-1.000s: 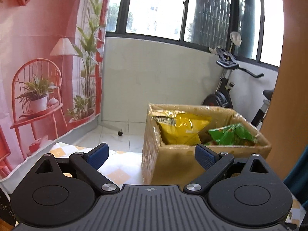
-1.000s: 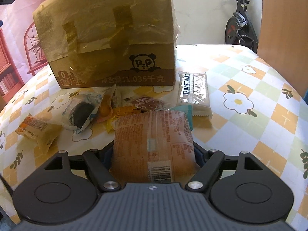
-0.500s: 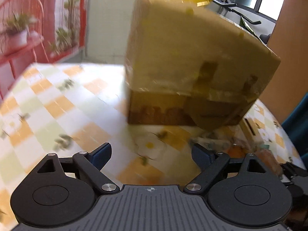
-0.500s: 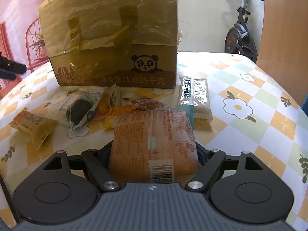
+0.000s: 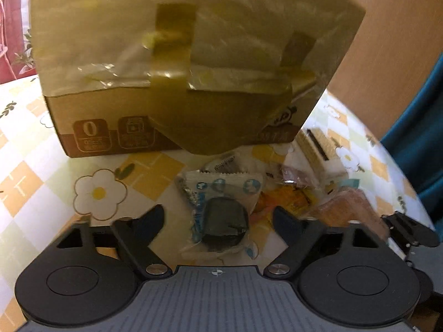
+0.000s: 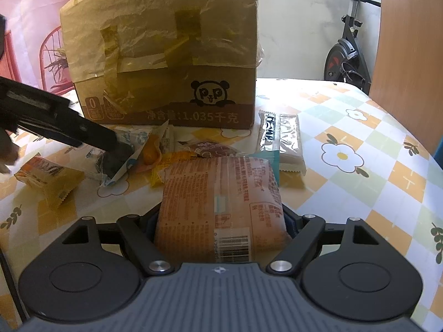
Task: Organize snacks
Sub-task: 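Close the left tool on the black-filled snack pack while the right tool holds the bread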
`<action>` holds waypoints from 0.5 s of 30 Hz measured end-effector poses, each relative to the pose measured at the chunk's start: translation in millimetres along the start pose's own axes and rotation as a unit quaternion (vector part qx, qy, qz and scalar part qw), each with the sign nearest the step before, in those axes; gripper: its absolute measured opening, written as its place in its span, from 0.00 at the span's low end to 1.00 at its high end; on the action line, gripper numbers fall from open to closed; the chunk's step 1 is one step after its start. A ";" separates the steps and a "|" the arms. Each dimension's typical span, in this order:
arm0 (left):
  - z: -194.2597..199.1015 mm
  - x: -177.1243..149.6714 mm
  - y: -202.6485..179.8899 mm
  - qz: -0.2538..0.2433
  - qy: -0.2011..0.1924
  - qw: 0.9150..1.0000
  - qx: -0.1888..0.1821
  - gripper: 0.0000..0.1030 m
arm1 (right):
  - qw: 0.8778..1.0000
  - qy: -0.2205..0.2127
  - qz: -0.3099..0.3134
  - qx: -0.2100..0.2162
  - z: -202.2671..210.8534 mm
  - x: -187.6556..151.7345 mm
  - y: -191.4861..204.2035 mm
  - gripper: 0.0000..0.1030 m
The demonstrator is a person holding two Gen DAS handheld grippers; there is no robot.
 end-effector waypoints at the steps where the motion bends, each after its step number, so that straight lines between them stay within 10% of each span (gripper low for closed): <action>1: -5.0 -0.1 -0.6 0.001 0.009 1.000 0.002 0.63 | 1.000 -0.001 0.000 0.001 0.2 -0.2 -0.1 0.79; 5: -9.1 -6.5 0.7 -0.001 0.005 1.000 0.007 0.48 | 1.000 -0.002 -0.001 0.002 0.6 -0.5 -0.1 0.79; 15: 42.9 -30.3 21.3 0.075 -0.042 0.996 0.011 0.47 | 1.000 -0.005 -0.004 0.007 1.4 -0.8 -2.6 0.79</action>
Point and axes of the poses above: each gripper's, at about its wrist camera, not at the fingertips, and z roughly against the way its jaws point, y to its left, x to its top, the point moved 3 cm from there along -z, roughly the way its jaws point, and after that the axes turned 7 degrees about y, right-handed, at the moved point
